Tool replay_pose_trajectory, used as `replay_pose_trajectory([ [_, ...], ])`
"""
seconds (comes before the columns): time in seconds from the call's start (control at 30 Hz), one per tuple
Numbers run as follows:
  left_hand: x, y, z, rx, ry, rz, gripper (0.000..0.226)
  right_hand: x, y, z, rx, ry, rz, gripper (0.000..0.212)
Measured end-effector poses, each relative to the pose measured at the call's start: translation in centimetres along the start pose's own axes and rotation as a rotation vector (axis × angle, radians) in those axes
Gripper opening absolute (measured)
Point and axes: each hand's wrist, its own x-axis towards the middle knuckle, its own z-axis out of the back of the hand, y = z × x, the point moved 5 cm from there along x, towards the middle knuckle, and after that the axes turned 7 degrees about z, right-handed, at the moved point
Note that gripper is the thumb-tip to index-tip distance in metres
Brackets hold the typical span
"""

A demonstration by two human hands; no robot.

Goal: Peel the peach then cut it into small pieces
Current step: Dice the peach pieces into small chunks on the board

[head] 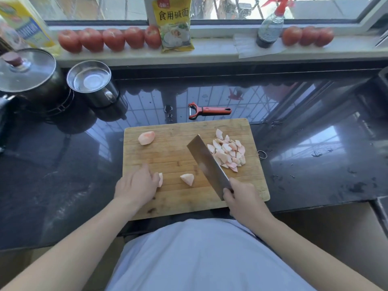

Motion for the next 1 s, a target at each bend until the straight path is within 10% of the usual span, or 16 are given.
replay_pose_trajectory([
  [0.07,-0.3,-2.2,0.7,0.050,-0.191,-0.219,0.022,0.0,-0.8,0.5,0.030,-0.025,-0.040,0.019],
  [0.17,-0.7,-5.8,-1.9,-0.165,0.013,-0.414,0.023,-0.5,-1.0,0.8,0.019,-0.024,-0.079,0.020],
  [0.7,-2.1,-7.0,-6.1,-0.878,0.199,0.036,0.012,-0.6,-0.4,-2.1,-0.190,0.141,-0.042,0.017],
  [1.0,-2.9,-8.1,-6.4,-0.764,0.025,-0.234,0.025,-0.8,-0.4,-2.1,-0.274,0.121,-0.008,0.016],
])
